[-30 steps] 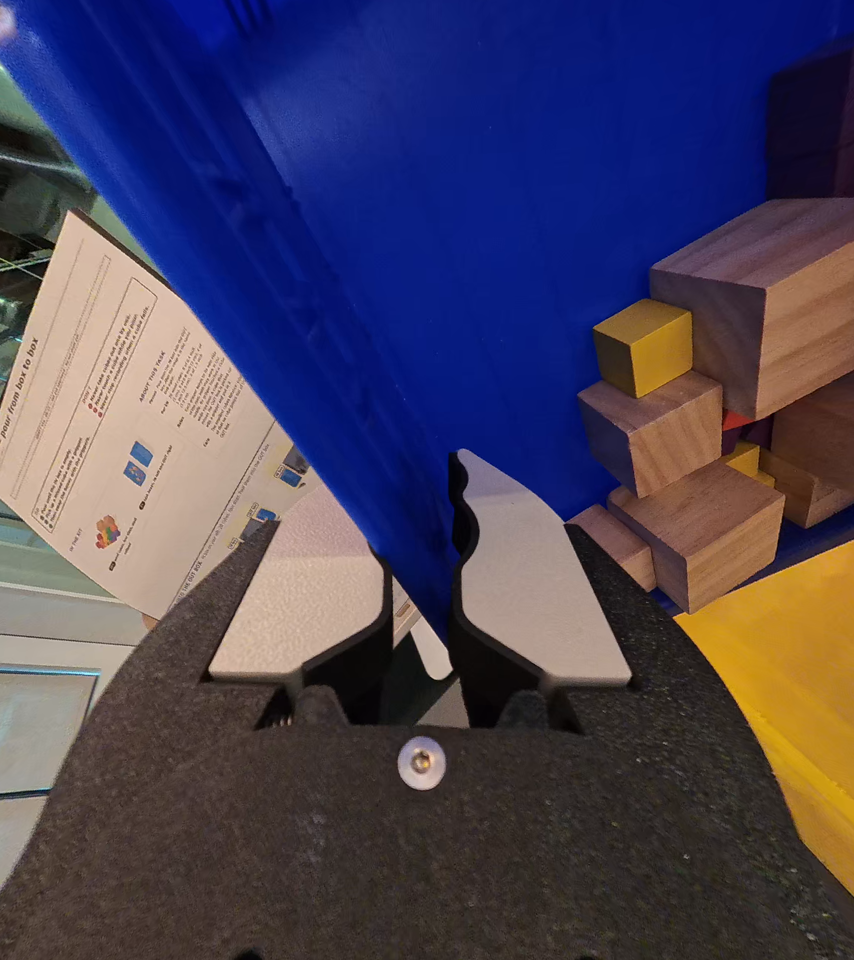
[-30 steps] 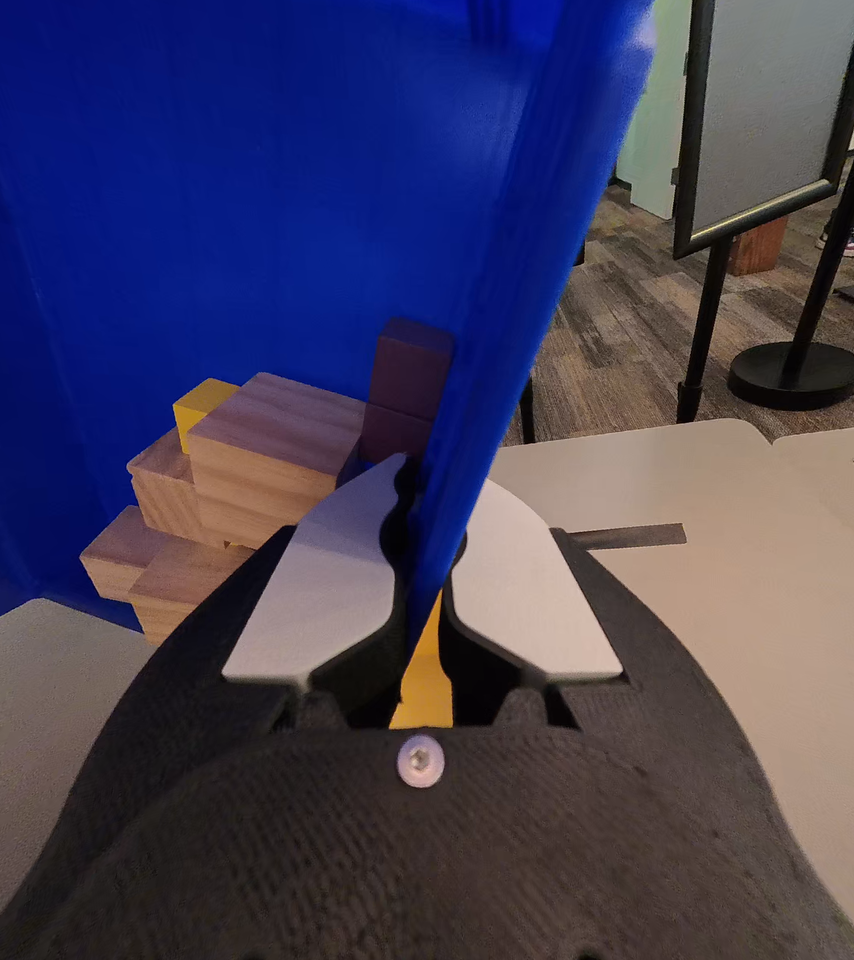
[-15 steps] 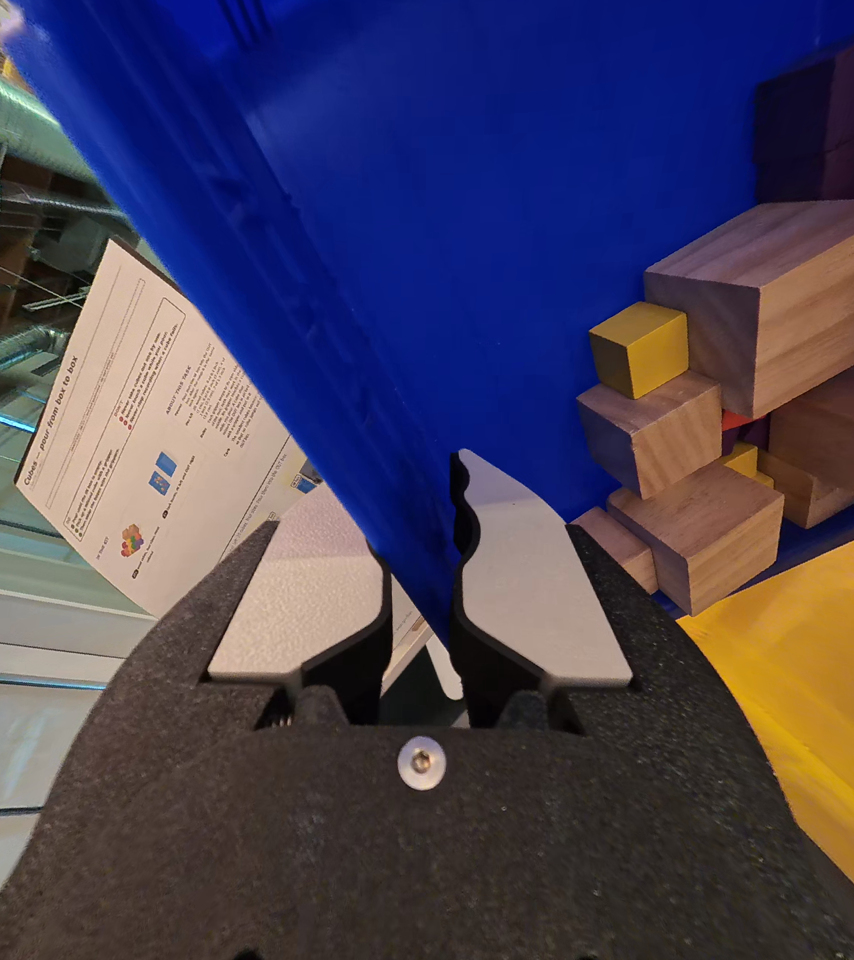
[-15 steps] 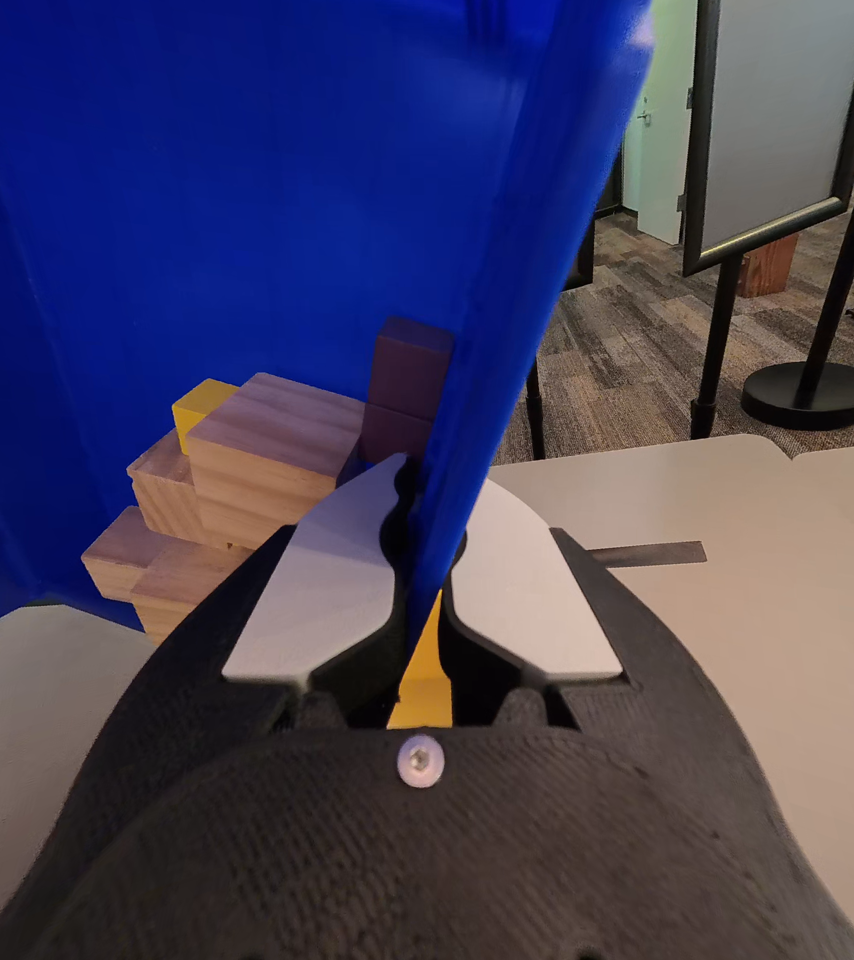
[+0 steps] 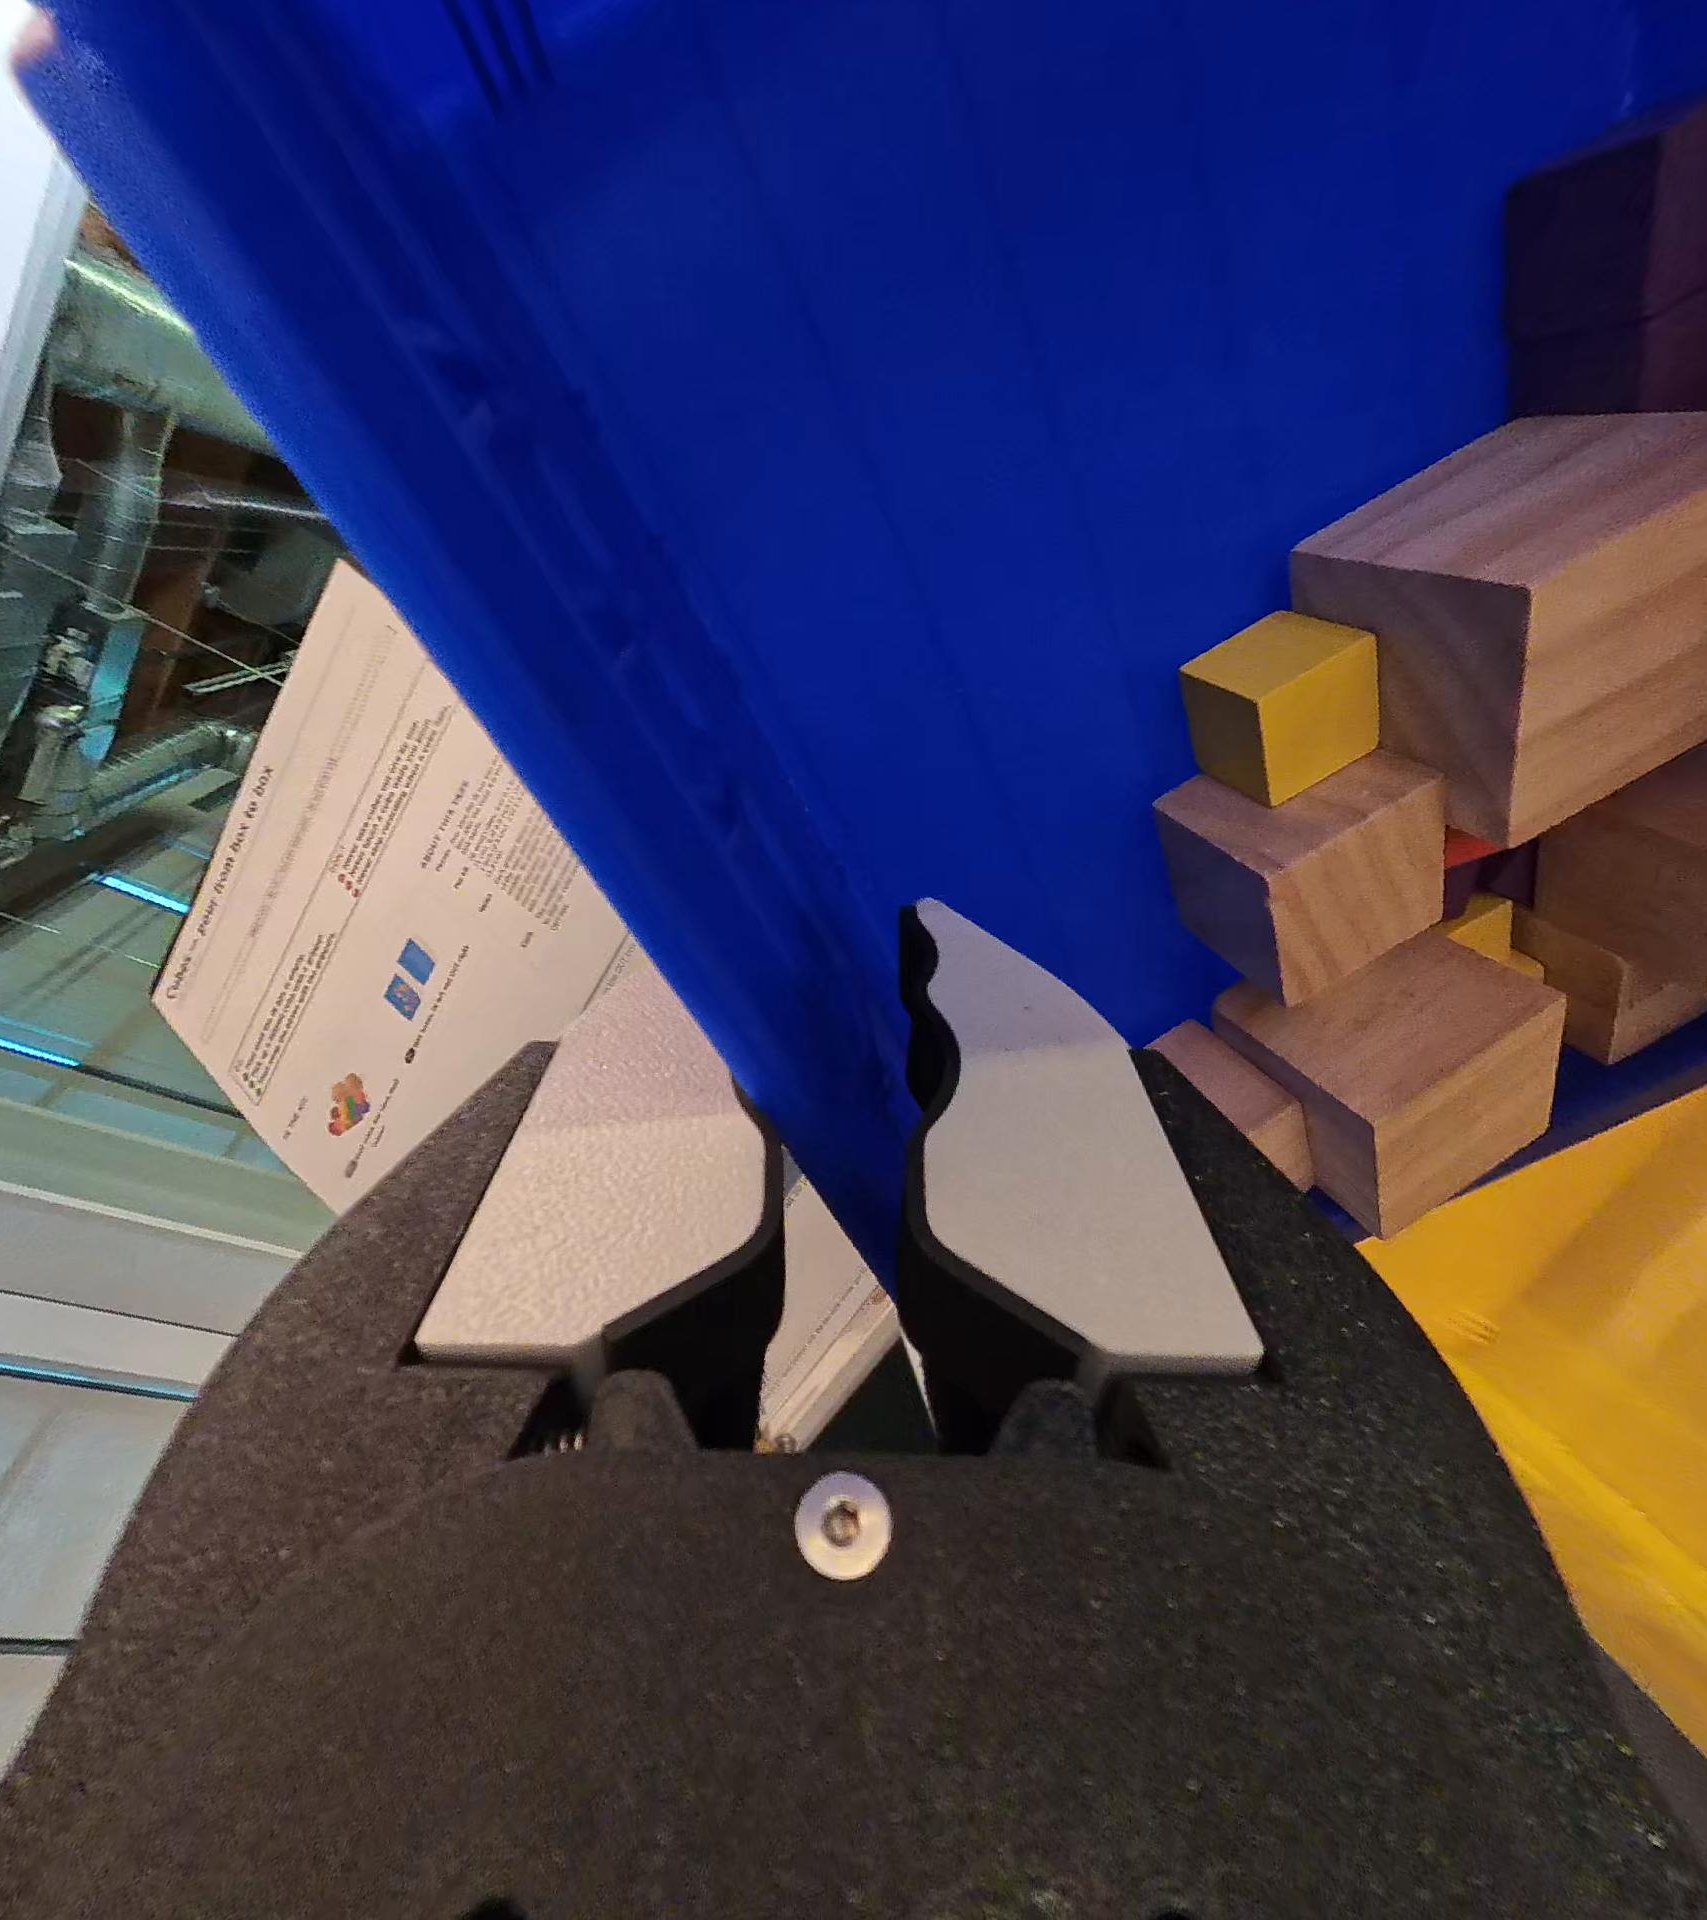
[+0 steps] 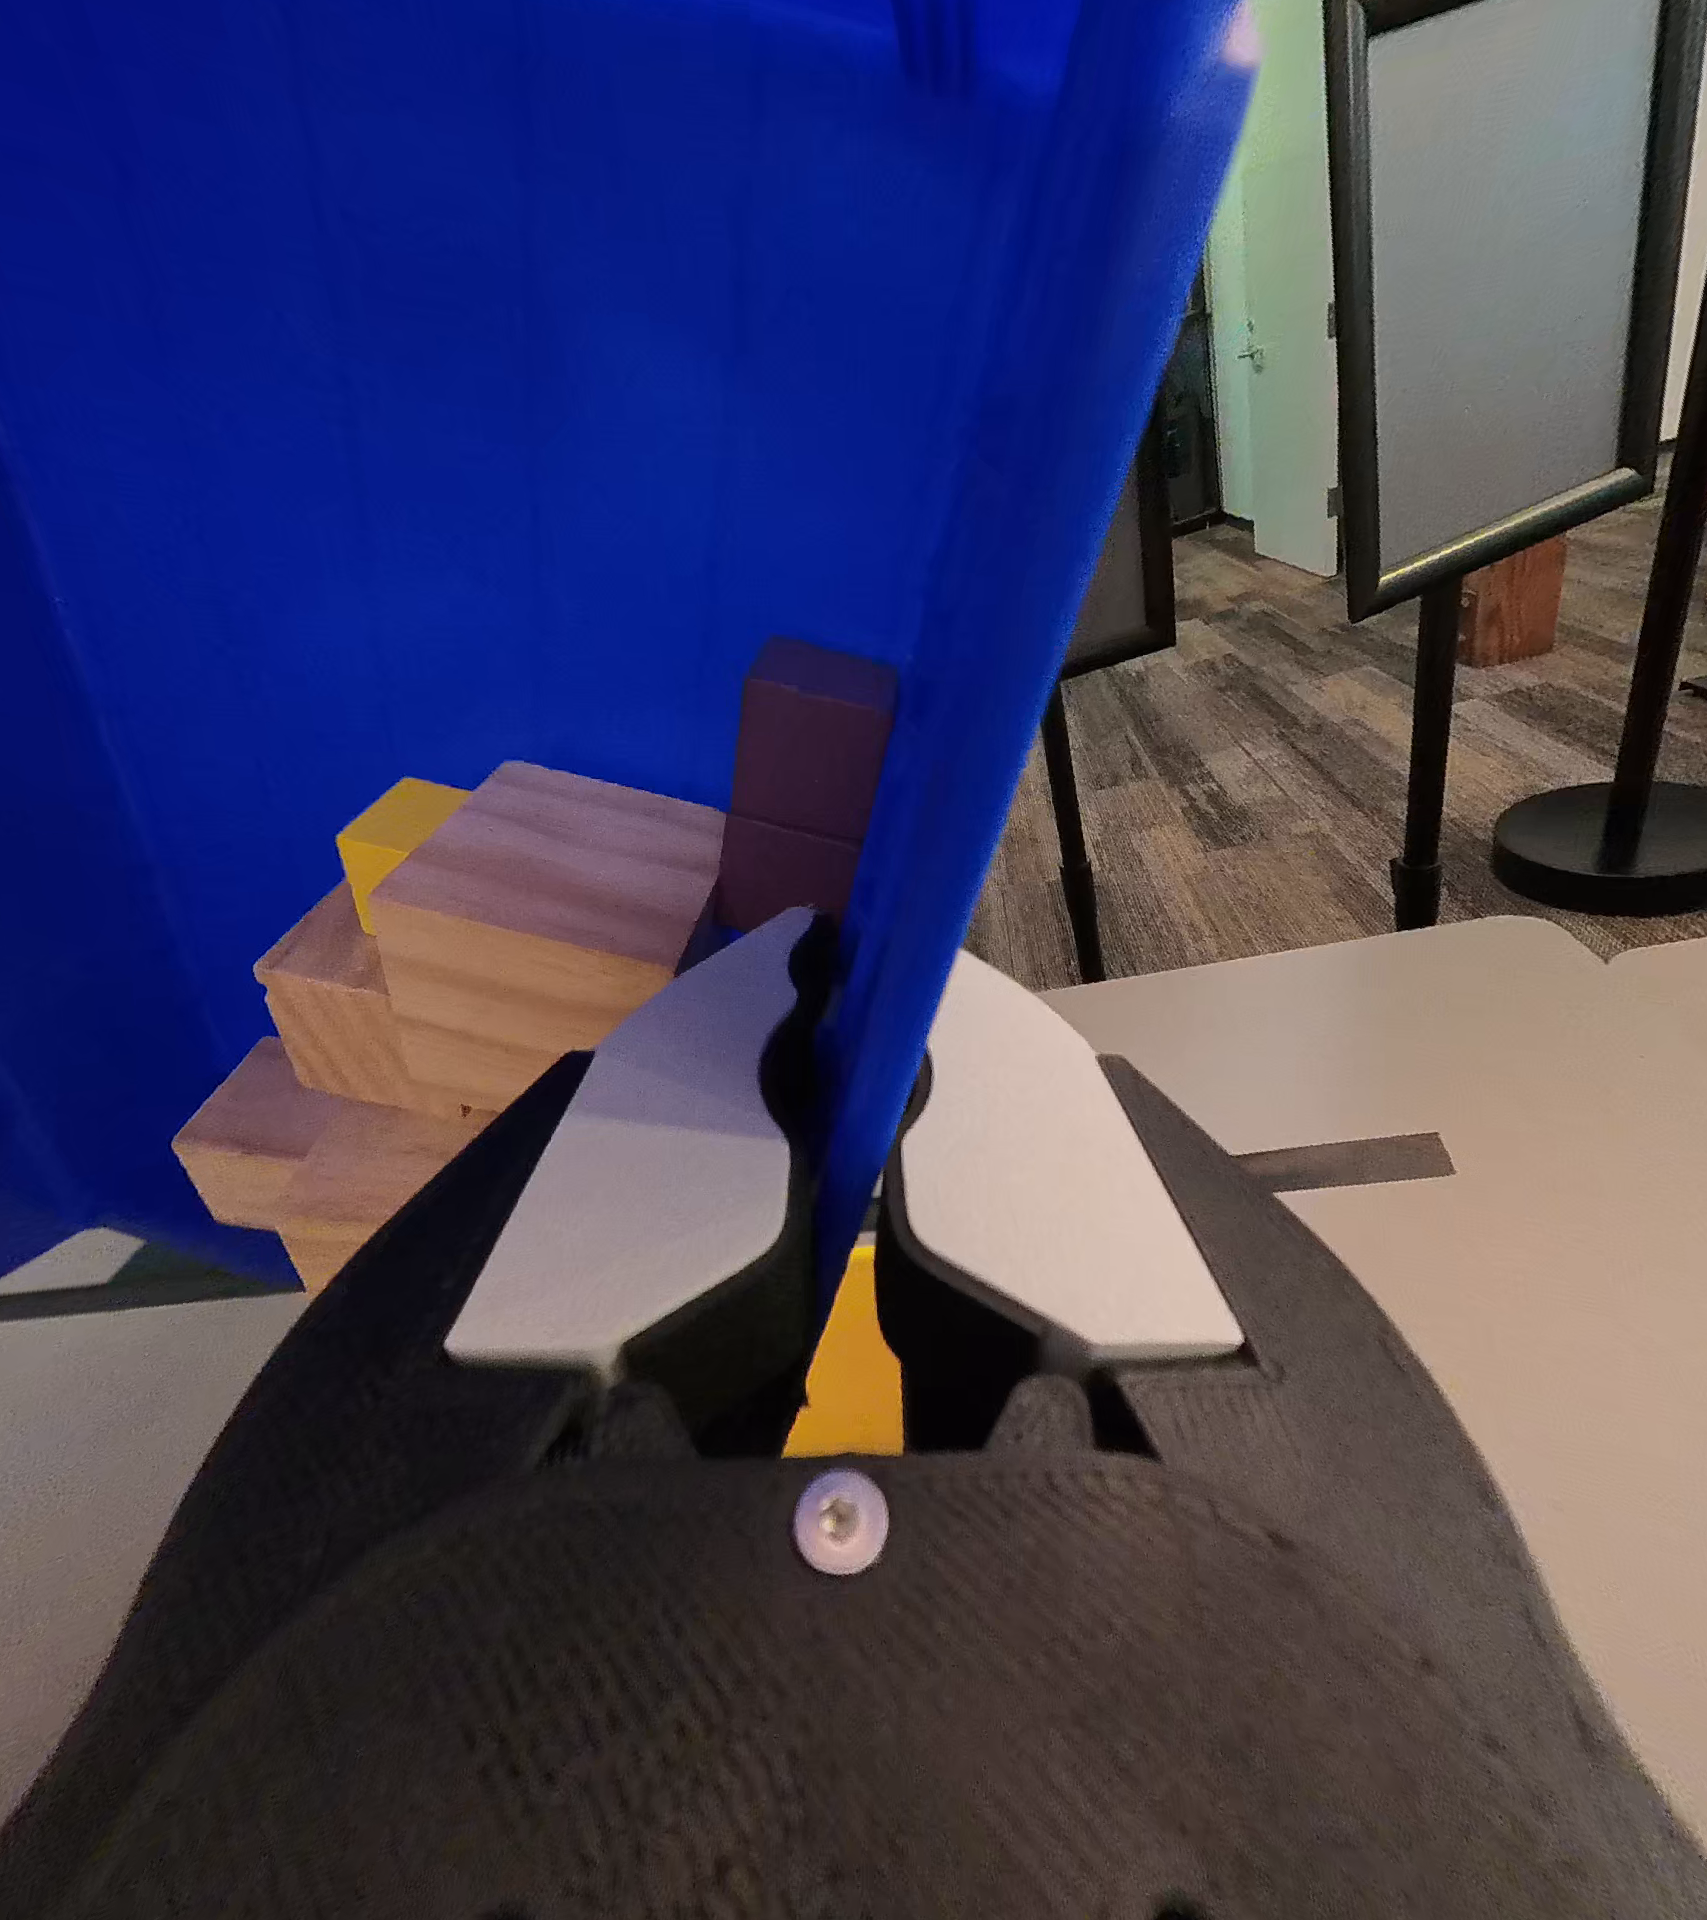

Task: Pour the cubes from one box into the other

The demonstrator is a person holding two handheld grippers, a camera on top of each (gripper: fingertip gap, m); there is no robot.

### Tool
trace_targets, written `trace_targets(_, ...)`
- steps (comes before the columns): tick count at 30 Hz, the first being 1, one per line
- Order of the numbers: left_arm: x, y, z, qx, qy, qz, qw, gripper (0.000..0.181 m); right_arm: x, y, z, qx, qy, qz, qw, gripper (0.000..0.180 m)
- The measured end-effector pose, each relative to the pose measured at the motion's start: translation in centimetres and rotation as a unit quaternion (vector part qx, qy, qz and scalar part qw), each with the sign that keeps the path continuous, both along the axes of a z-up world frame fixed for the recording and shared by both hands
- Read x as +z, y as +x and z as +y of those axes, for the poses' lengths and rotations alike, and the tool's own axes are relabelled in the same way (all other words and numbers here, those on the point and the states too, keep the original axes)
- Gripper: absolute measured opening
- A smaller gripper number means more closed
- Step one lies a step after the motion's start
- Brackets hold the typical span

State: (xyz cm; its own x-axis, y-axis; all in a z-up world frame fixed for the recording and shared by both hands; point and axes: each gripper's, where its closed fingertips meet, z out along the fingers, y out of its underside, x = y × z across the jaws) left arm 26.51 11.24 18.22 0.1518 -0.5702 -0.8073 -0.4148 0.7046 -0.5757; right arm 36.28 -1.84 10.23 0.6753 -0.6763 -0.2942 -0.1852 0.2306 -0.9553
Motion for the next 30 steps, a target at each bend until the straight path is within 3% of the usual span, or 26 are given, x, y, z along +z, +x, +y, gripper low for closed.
trace_targets(19,-1.6,0.5,0.8,0.014,-0.015,0.023,1.000,0.020,-1.5,0.5,0.8,0.017,-0.029,0.021,0.999,0.006)
trace_targets(30,-0.4,-0.2,0.0,-0.006,0.015,-0.014,1.000,0.022,-0.2,0.1,0.3,0.008,0.000,-0.024,1.000,0.006)
